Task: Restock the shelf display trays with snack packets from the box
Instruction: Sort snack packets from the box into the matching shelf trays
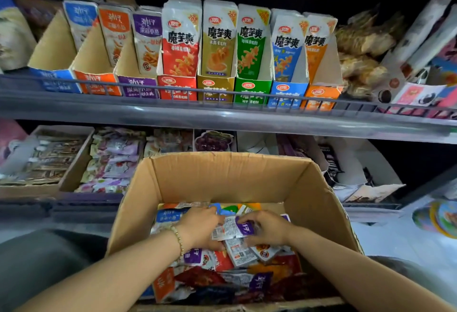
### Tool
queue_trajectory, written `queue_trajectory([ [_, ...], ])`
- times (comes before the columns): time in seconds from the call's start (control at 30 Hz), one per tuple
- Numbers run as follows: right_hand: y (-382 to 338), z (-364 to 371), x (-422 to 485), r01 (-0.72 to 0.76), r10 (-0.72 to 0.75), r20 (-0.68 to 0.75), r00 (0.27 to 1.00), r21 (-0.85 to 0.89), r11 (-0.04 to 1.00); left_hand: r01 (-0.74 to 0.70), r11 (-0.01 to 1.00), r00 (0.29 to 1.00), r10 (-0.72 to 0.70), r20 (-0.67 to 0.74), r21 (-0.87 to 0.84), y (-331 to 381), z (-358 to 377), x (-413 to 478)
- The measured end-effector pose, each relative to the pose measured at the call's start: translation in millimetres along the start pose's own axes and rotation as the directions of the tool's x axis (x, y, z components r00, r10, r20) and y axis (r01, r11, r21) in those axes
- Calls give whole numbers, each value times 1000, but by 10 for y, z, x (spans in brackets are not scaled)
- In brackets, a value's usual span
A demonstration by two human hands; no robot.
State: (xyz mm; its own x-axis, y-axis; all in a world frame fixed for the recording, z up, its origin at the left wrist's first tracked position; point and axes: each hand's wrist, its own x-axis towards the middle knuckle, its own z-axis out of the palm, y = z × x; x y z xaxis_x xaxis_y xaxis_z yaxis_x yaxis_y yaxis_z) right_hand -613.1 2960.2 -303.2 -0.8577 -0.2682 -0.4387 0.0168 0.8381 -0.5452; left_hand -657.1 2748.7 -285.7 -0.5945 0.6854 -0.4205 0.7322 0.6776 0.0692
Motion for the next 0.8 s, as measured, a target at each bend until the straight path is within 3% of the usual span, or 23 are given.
queue_trajectory([
  [0.13, -40, -19, 31, 47, -49, -88, 995, -25, 999, -9, 999, 999, 8, -41, -32, 25, -5, 9],
  [0.27, -86, -39, -31, -4, 8, -23, 1000, 173, 985, -53, 999, 997, 53, -56, 14, 86, -54, 6],
  [0.43, -326, -454, -201, 32, 26, -117, 993, 465, 885, 51, 918, 990, -98, -101, -393, -131, -208, -30],
  [0.53, -415, -548, -365, 13, -28, 29, 999, 434, 901, 55, 866, 996, -79, -28, -498, -264, -342, -187],
  [0.63, -443, -445, -494, -24, -28, 232, 972, 220, 975, 63, 826, 997, -81, -8, -561, -354, -436, -421],
  [0.7, -445, -319, -539, -65, 2, 394, 919, 148, 987, 84, 746, 992, -126, -16, -660, -407, -467, -582],
  [0.8, -422, -184, -498, -24, -25, 441, 897, 105, 994, 95, 382, 974, -227, 6, -919, -421, -527, -771],
])
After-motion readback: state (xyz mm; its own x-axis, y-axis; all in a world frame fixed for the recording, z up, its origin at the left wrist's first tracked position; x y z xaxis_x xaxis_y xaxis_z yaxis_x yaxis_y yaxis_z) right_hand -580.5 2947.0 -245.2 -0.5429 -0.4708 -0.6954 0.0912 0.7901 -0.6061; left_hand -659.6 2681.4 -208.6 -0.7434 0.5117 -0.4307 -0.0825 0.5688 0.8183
